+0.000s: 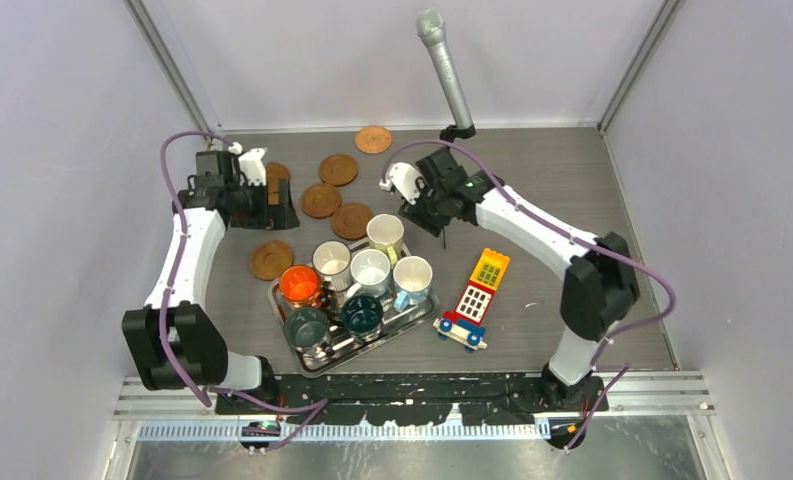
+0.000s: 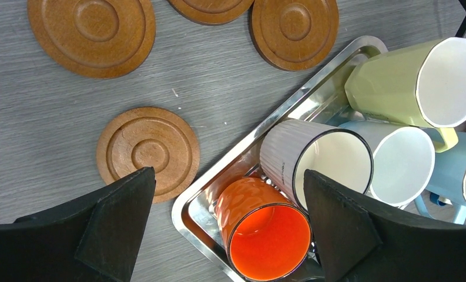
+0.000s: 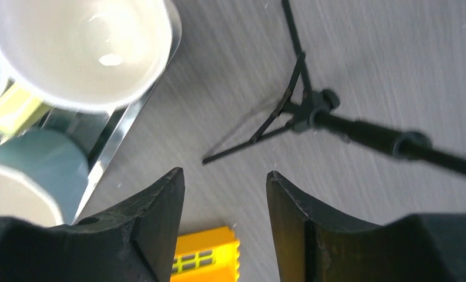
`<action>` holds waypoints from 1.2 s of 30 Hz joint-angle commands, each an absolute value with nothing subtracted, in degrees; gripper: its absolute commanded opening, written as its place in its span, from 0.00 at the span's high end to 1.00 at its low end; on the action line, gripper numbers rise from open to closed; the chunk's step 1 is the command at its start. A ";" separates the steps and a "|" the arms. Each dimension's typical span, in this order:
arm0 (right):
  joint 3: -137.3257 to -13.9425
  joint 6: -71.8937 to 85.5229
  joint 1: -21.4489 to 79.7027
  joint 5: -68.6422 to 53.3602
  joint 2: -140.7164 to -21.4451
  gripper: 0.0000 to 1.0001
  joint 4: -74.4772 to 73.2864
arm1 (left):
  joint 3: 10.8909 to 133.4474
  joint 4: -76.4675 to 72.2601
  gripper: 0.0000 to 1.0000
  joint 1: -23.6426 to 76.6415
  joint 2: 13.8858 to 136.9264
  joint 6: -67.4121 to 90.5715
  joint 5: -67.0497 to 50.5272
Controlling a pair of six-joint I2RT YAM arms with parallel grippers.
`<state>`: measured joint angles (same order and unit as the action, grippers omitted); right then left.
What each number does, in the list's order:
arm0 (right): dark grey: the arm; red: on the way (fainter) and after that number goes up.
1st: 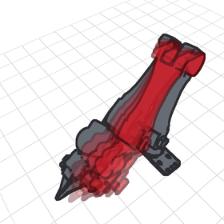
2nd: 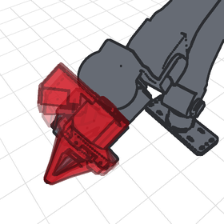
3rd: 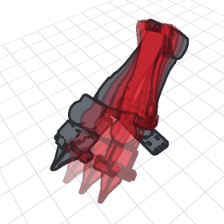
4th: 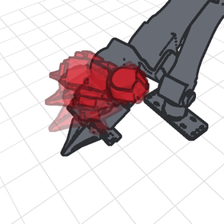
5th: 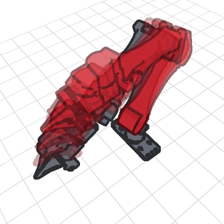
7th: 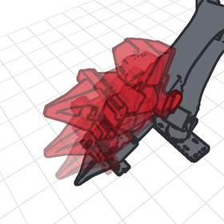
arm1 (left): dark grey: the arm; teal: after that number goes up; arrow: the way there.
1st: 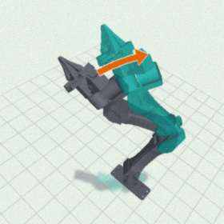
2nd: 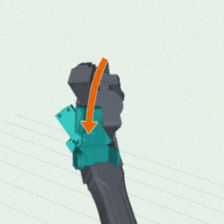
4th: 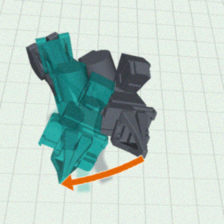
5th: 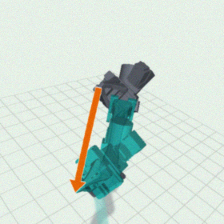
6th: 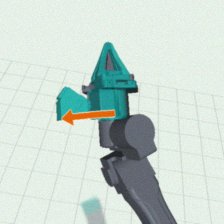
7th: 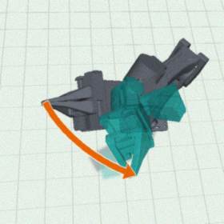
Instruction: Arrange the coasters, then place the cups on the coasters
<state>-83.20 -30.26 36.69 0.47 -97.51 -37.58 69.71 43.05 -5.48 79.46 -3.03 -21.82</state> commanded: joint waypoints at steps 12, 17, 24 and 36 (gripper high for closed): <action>-100.22 -41.37 37.46 9.09 -117.71 0.48 -28.22 | 68.93 43.05 0.00 -10.11 74.74 -1.58 -28.74; -101.58 -44.84 37.47 10.76 -121.20 0.49 -28.22 | 68.03 43.23 0.00 -10.38 74.11 -1.85 -29.66; -98.22 -50.44 37.50 14.36 -123.01 0.49 -26.04 | 67.76 43.84 0.00 -10.51 74.19 -2.44 -30.07; -89.81 -57.43 33.67 15.93 -121.14 0.50 -21.64 | 67.87 44.75 0.00 -10.54 74.63 -2.90 -30.02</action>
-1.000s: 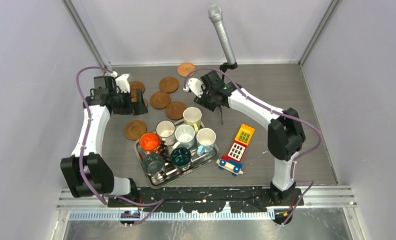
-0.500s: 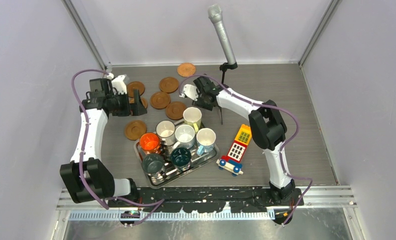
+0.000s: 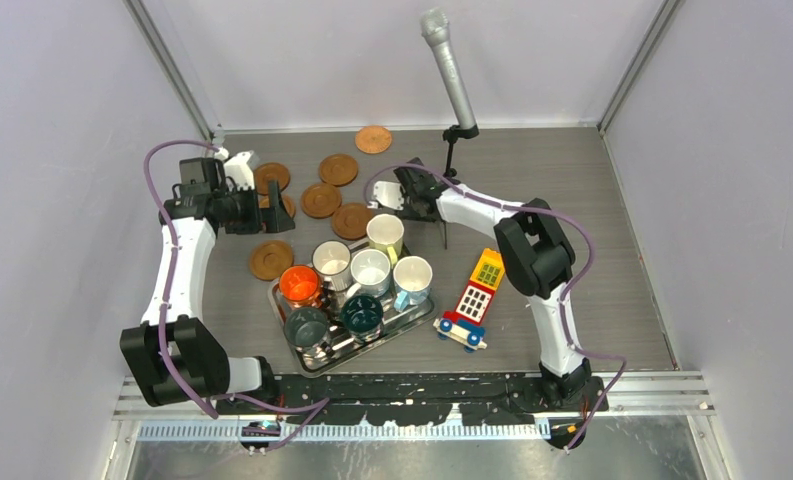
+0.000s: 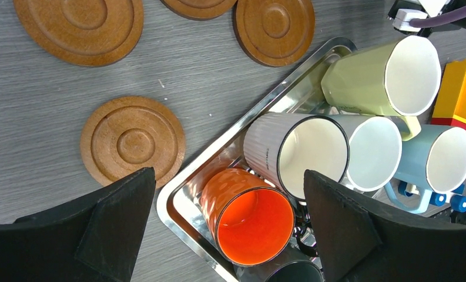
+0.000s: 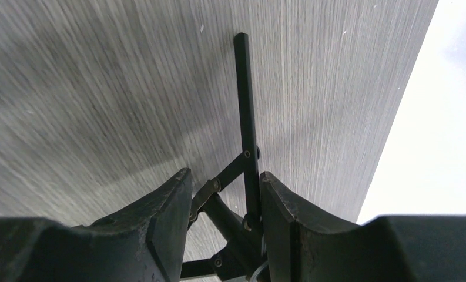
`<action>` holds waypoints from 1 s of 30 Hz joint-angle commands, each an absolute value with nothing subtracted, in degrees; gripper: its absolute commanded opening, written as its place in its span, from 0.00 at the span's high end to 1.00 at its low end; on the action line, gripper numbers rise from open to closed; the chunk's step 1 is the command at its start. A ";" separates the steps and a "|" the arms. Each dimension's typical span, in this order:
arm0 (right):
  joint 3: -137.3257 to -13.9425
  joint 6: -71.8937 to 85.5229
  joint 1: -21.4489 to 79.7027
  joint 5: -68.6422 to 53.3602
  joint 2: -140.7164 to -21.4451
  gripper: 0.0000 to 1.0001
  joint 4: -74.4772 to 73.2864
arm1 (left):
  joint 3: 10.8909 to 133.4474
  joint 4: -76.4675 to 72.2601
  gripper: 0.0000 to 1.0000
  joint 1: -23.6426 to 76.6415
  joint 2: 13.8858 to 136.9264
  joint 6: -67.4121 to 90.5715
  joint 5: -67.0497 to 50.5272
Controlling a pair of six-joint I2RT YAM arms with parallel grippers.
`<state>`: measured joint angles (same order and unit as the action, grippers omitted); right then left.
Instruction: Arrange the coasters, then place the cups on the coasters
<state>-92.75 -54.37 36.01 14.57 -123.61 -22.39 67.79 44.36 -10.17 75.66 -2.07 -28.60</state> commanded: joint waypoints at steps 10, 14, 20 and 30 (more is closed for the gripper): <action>-85.49 -61.54 27.41 13.75 -119.15 0.50 -20.48 | 68.04 45.00 0.00 -10.48 75.33 -3.08 -29.74; -84.34 -63.61 23.99 12.59 -118.73 0.50 -19.89 | 68.35 45.47 0.00 -10.53 75.63 -3.28 -29.69; -82.62 -66.79 18.48 10.99 -117.75 0.51 -19.82 | 69.20 46.64 0.00 -10.53 76.85 -3.94 -29.12; -78.36 -70.38 10.73 8.89 -115.47 0.52 -19.78 | 70.29 47.17 0.00 -10.48 78.55 -4.04 -28.85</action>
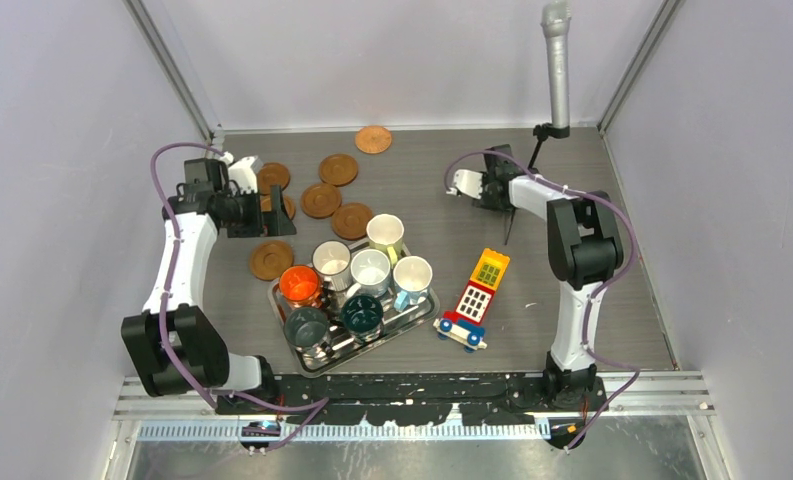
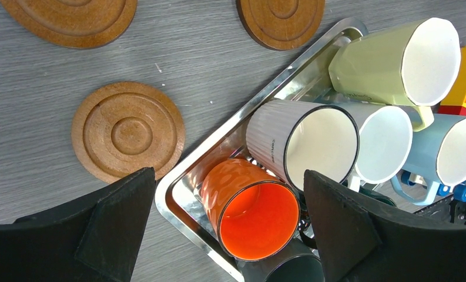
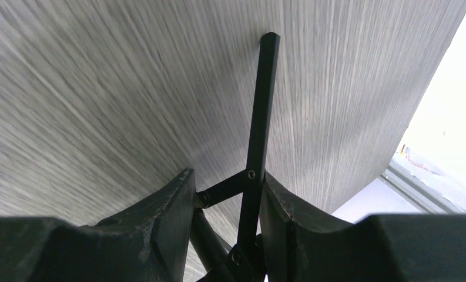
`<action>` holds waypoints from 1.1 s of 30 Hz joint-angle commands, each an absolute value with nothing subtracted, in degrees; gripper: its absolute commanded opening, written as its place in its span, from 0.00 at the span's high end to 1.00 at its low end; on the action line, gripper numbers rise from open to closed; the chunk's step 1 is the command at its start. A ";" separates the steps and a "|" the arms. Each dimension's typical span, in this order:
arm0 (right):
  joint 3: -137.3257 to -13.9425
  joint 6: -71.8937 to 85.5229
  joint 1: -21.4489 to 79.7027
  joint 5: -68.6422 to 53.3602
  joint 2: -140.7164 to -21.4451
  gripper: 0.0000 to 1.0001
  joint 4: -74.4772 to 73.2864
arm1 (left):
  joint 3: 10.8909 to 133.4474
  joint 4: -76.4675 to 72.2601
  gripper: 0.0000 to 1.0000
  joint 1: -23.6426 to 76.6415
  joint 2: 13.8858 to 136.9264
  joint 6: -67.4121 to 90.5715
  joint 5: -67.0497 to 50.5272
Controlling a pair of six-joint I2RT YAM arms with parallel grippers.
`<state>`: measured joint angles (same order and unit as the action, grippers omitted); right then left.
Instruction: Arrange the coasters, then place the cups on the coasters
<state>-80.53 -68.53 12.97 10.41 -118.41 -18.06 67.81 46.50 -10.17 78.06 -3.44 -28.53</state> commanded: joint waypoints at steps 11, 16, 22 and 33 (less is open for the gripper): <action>-71.78 -71.82 4.58 7.70 -110.16 0.52 -20.13 | 70.74 47.01 0.00 -10.49 79.89 -3.87 -28.98; -69.06 -70.61 2.72 7.56 -107.24 0.53 -21.28 | 70.84 46.67 0.00 -10.48 80.06 -3.87 -29.77; -64.80 -68.30 2.45 8.43 -104.09 0.54 -22.35 | 70.76 46.64 0.00 -10.42 79.60 -3.74 -30.48; -54.85 -64.69 0.79 8.40 -97.36 0.55 -24.04 | 69.85 47.85 0.00 -10.50 77.25 -5.35 -30.56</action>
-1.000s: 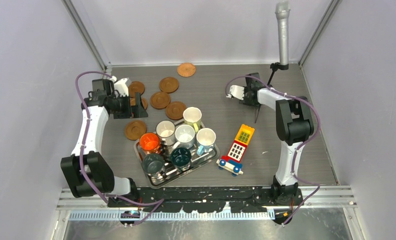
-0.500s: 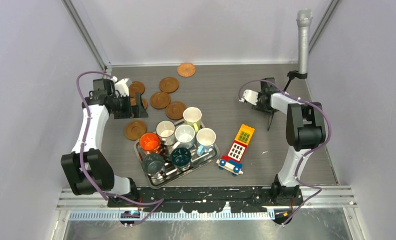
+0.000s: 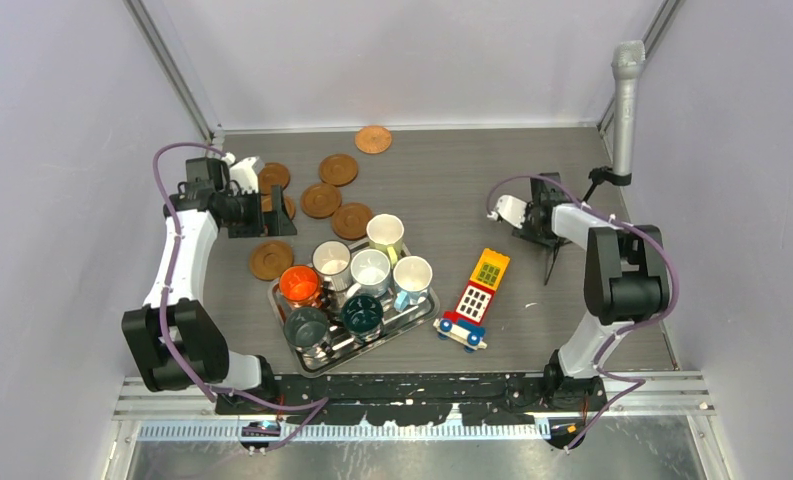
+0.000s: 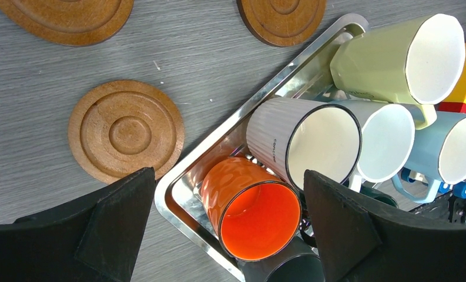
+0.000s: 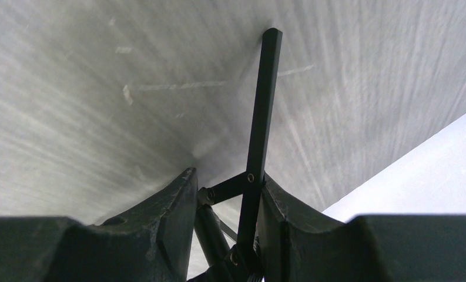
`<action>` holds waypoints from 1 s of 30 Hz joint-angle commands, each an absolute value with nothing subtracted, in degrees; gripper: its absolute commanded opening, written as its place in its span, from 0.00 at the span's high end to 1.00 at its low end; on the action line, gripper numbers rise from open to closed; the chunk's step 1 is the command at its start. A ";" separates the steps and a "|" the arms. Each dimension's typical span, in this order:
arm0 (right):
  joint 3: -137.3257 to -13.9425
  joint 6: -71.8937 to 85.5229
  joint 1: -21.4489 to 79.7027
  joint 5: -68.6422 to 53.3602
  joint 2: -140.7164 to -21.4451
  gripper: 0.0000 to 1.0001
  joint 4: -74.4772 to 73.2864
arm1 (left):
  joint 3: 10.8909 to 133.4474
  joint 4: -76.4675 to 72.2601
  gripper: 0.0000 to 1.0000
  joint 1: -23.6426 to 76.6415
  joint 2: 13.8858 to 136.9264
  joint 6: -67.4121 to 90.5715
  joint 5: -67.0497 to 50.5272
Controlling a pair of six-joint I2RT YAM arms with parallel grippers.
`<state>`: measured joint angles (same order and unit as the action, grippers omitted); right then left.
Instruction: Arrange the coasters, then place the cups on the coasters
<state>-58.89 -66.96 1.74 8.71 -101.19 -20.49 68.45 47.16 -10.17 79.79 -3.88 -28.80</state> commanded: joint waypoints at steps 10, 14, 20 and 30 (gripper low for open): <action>-44.93 -63.91 -1.67 7.44 -88.08 0.53 -24.21 | 69.02 48.85 0.00 -10.42 76.13 -5.66 -30.49; -41.98 -63.25 -1.67 6.92 -84.88 0.53 -24.62 | 68.69 49.30 0.00 -10.50 75.91 -5.78 -30.36; -43.56 -59.89 -1.72 5.20 -81.61 0.47 -28.38 | 68.83 50.26 0.00 -10.39 75.60 -6.23 -29.85; -59.31 -43.19 0.00 -2.96 -77.06 0.25 -36.57 | 75.16 54.10 0.00 -10.49 78.66 -7.56 -28.43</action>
<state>-51.31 -52.69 -0.64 2.37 -79.68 -34.06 69.78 51.96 -10.15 77.78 -5.98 -28.67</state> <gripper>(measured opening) 0.716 0.996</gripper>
